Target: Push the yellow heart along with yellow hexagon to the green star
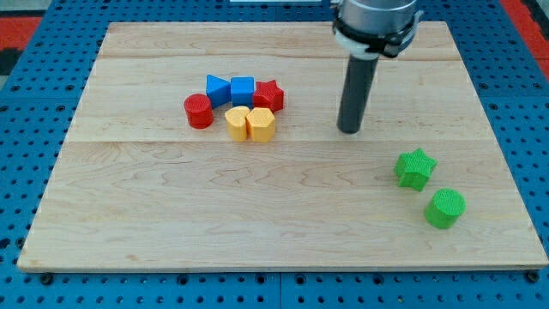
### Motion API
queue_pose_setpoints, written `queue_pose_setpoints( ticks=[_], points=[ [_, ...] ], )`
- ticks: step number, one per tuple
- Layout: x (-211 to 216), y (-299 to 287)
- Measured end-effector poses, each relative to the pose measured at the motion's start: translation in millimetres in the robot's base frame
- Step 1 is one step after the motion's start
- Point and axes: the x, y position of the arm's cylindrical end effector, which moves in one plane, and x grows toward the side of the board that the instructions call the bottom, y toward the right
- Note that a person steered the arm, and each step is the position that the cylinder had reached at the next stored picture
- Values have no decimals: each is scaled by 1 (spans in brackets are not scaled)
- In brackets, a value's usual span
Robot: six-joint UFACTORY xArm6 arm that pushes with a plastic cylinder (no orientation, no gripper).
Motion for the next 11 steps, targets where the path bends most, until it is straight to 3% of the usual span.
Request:
queue_pose_setpoints(
  ticks=[1,2,3,5,7,9,11],
  points=[
    [37,-106],
    [22,-189],
    [-6,-197],
    [-14,-117],
    [-39,-131],
    [-9,-8],
    [3,22]
  ],
)
